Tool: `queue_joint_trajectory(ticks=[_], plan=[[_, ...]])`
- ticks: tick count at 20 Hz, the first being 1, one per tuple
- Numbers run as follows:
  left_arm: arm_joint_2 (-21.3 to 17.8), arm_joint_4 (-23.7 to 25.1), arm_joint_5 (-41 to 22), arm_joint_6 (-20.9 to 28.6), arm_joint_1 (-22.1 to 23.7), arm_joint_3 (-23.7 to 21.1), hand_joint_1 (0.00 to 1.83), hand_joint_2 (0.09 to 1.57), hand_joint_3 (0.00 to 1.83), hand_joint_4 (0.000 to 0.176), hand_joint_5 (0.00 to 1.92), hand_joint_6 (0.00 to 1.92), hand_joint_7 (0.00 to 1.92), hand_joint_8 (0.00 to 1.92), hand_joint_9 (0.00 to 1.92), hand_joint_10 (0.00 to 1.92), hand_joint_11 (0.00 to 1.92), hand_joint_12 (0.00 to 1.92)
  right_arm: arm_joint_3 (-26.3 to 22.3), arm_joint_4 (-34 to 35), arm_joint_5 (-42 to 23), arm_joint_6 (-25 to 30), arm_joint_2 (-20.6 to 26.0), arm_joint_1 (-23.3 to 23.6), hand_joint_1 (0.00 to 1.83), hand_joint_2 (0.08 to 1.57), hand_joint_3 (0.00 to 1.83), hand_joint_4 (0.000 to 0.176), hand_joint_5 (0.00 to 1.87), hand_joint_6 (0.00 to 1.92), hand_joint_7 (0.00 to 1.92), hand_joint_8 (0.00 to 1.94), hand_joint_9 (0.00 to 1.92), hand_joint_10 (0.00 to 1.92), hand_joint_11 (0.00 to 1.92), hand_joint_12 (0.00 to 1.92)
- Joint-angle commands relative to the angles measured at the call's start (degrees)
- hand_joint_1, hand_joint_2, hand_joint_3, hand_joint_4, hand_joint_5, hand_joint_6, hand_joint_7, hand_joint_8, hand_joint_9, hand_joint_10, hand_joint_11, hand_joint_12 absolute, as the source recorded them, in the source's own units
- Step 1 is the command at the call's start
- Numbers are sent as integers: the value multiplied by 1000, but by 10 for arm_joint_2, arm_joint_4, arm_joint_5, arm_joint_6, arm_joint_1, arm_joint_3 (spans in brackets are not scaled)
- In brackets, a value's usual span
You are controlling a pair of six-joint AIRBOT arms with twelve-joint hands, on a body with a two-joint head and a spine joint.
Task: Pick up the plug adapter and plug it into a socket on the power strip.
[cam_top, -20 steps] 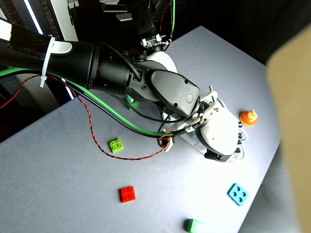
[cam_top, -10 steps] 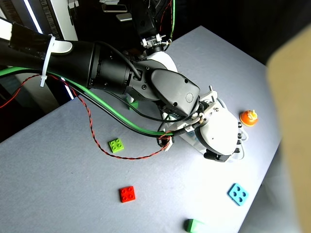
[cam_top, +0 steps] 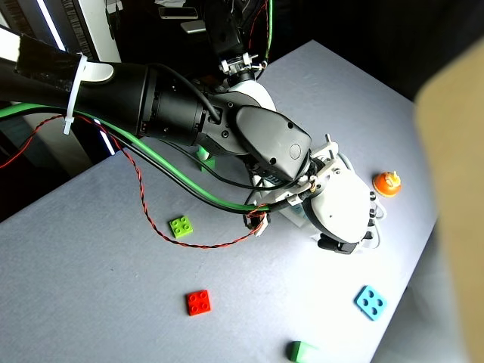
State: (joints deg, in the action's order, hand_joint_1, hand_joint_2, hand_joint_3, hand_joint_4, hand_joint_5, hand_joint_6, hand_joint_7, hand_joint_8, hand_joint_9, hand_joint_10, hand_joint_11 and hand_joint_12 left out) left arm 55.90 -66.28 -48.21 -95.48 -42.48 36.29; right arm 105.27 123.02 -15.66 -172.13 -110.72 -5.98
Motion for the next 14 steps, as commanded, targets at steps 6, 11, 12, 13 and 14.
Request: queue_joint_trajectory(ticks=[6,11,12,13,14], plan=[[3,10,9,7,0,-1,0,1168,0,0,147,4,152,4,123,3,0,272,1,-18,9,-3,3,8,1244,1142,0,0,927,895,953,1257,846,1234,792,1553],[2,10,7,7,0,-1,0,1164,0,0,139,0,143,0,113,0,0,269,-20,-19,6,-3,14,7,1241,1154,1,0,886,952,943,1281,857,1244,800,1561],[2,10,6,7,0,0,0,1161,0,0,149,3,151,2,120,2,0,302,-27,-19,5,-3,17,7,1243,1154,1,0,880,958,947,1276,860,1246,801,1559],[2,10,5,7,0,0,0,1165,0,0,155,3,154,2,120,1,0,293,-33,-19,2,-3,19,7,1246,1150,0,0,899,929,948,1275,863,1243,809,1549],[2,10,5,7,0,0,0,1163,0,0,155,2,156,1,122,1,0,279,-34,-19,-1,-3,19,7,1243,1149,0,0,912,914,941,1282,853,1239,805,1547]])
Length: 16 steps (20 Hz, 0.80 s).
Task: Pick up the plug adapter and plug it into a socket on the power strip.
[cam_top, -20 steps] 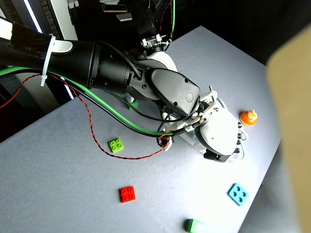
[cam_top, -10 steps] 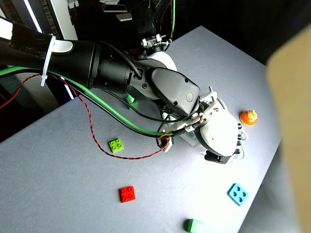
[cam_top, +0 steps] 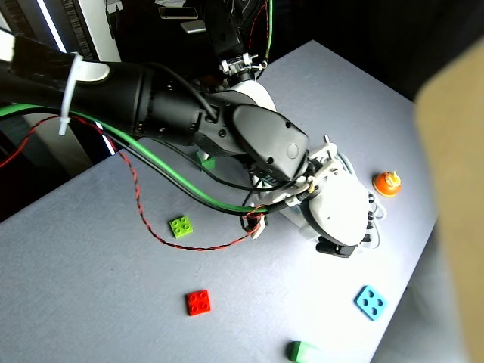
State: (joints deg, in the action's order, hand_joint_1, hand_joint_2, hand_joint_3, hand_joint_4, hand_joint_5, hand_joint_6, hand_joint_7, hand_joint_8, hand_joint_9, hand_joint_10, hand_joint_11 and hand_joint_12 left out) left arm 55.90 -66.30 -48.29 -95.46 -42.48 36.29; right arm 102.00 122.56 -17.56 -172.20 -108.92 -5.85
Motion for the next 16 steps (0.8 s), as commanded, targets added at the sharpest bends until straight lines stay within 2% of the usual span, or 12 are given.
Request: queue_joint_trajectory(ticks=[1,3,5,9,12,15,16], plan=[[2,10,6,7,0,0,0,1168,1,0,128,2,130,2,101,1,0,216,-2,-14,17,-2,0,6,1242,1149,0,0,909,921,943,1277,851,1239,792,1559],[2,10,6,7,0,0,0,1171,1,0,141,1,149,2,117,2,0,263,-1,-15,22,-2,0,6,1247,1138,0,0,931,888,965,1239,874,1211,807,1537],[2,10,5,7,0,0,0,1167,0,0,148,1,160,2,130,4,0,302,-1,-16,29,-2,0,6,1242,1150,3,0,898,936,946,1271,867,1209,814,1529],[2,10,3,7,1,0,0,1172,2,0,111,0,118,1,93,0,0,220,4,-24,39,-2,-1,3,1246,1150,1,0,887,944,958,1262,877,1230,822,1546],[2,10,1,7,1,1,0,1172,1,0,135,1,151,5,119,4,0,319,15,-25,51,-2,-4,2,1253,1146,0,0,895,921,965,1261,877,1226,831,1544],[2,18,1,9,1,2,0,1168,0,0,147,3,160,5,124,3,0,291,20,-26,61,-2,-5,1,1246,1160,3,0,853,989,946,1288,860,1262,836,1550],[2,24,5,9,1,2,0,1168,0,0,145,1,154,1,118,0,0,259,20,-26,62,-2,-5,2,1251,1147,0,0,885,946,973,1241,888,1230,855,1524]])
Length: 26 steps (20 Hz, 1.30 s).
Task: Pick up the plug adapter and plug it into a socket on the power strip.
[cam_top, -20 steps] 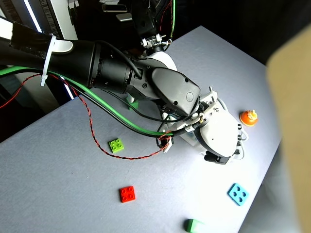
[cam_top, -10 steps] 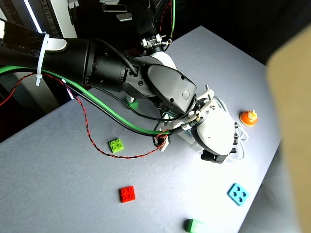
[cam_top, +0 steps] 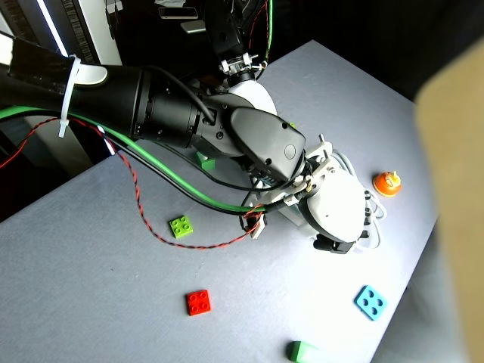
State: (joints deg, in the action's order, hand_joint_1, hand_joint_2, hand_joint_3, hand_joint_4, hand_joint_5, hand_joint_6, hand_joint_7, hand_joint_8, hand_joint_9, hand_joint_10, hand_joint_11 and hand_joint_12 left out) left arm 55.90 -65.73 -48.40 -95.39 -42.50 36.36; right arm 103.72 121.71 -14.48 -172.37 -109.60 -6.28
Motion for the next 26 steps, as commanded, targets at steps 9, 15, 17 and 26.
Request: queue_joint_trajectory(ticks=[9,15,17,26], plan=[[2,18,7,14,-2,0,0,1173,1,0,107,1,118,1,84,1,0,226,2,-46,31,0,-12,2,1238,1172,1,0,826,1034,934,1303,858,1254,813,1567],[2,18,7,15,-1,2,0,1169,0,0,135,4,142,3,114,5,0,254,-4,-46,15,0,-16,-9,1243,1164,0,0,844,1005,947,1281,859,1244,794,1581],[2,18,7,15,-1,2,0,1170,1,0,138,3,142,2,113,2,0,242,-5,-51,26,0,-17,-14,1243,1163,0,0,847,1002,947,1280,852,1250,793,1589],[3,18,5,15,-2,2,0,1169,0,0,146,2,149,1,117,1,0,259,-24,-62,18,0,-20,-28,1239,1159,1,0,866,983,943,1282,853,1245,801,1577]])
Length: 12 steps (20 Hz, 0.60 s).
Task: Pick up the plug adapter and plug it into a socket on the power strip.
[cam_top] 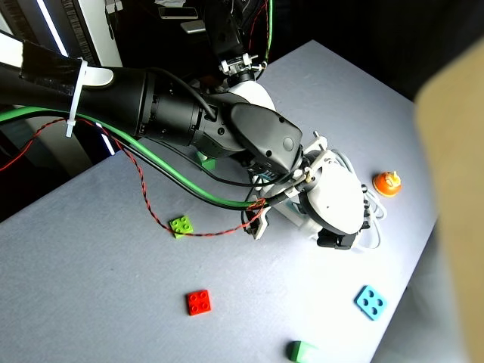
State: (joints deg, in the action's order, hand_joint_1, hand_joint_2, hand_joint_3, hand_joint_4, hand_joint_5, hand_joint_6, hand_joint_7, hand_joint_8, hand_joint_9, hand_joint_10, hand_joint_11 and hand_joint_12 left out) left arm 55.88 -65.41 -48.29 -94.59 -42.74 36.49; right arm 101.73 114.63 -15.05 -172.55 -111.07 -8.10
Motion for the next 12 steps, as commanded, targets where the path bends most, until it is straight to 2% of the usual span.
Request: queue_joint_trajectory(ticks=[1,3,5,11,12], plan=[[3,15,4,7,0,2,0,1173,0,0,115,3,119,4,88,4,0,171,-8,9,20,2,-4,-13,1238,1159,0,0,877,970,938,1288,844,1263,808,1572],[3,15,4,7,1,2,0,1169,0,0,144,2,155,1,125,2,0,277,-14,9,12,3,-2,-16,1240,1155,0,0,880,966,946,1273,850,1245,812,1552],[3,15,4,7,1,2,0,1168,0,0,146,1,156,2,129,2,0,291,-14,9,11,9,-2,-18,1242,1155,0,0,877,966,948,1271,847,1242,800,1553],[3,15,3,7,2,3,0,1160,0,0,157,3,167,4,133,4,0,297,-12,9,21,19,-2,-21,1242,1152,0,0,893,943,946,1273,846,1240,793,1566],[3,15,3,7,2,3,0,1163,0,0,137,2,148,2,119,1,0,241,-11,9,22,19,-2,-22,1244,1151,0,0,883,956,959,1254,865,1231,813,1544]])
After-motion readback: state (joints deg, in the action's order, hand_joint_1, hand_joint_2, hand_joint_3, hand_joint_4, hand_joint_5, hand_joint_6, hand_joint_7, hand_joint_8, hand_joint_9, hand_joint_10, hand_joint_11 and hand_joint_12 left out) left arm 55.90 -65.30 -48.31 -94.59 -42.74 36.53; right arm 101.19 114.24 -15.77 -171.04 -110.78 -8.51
